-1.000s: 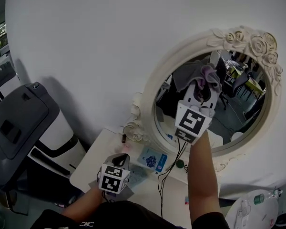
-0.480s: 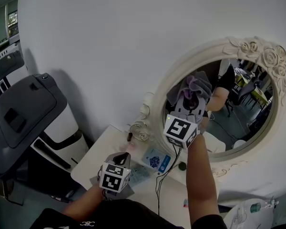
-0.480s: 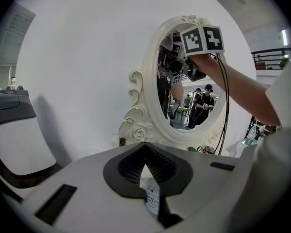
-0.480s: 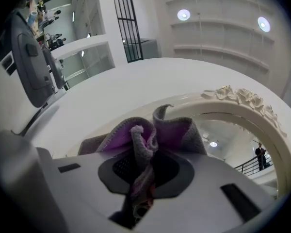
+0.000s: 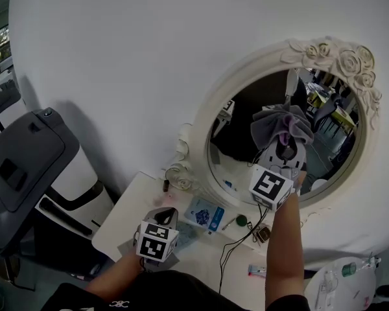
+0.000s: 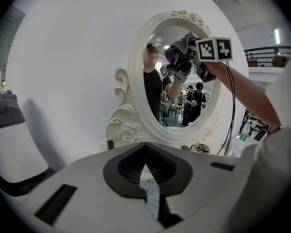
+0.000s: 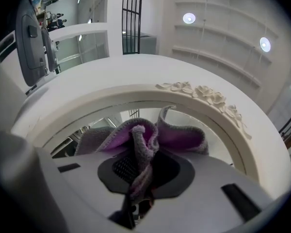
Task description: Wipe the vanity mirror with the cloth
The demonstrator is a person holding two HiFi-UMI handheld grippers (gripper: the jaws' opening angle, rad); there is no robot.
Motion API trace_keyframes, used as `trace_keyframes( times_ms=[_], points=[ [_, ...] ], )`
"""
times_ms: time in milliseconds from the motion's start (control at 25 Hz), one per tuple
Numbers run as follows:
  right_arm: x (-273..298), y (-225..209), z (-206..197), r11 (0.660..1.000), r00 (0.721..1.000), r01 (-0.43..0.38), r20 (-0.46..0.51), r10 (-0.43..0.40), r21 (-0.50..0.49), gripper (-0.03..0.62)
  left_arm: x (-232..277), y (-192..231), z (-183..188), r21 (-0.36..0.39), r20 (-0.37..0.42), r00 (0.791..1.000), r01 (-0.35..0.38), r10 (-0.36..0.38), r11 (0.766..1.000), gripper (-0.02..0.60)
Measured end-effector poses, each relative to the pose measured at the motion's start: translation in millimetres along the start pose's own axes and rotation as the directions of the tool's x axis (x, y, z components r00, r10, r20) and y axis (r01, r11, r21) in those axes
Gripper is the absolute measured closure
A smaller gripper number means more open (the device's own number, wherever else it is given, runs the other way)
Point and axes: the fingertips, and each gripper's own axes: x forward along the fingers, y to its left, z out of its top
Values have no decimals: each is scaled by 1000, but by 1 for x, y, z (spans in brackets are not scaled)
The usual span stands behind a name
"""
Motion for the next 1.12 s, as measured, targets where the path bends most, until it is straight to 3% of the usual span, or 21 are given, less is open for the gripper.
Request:
trace_keyframes(
  times_ms=[280,520,920,1120],
  points=[
    [-22,-80,-42,986,985,161,-66,-158,51,536,13,-24,1,49,-23,998,55,-54,997,583],
    [-49,-139,-91,942,948,307,-131,-290,137,536,20,-26,-4,48,-47,997,62,-60,997,583],
    [-95,-167,-167,858,874,467,-254,-413,212,537,28,-26,-10,51,-83,996,47,-43,998,583],
    [-113,-162,-194,848,851,492,-315,-420,198,537,31,-23,-13,51,-93,995,36,-31,998,583]
  ],
)
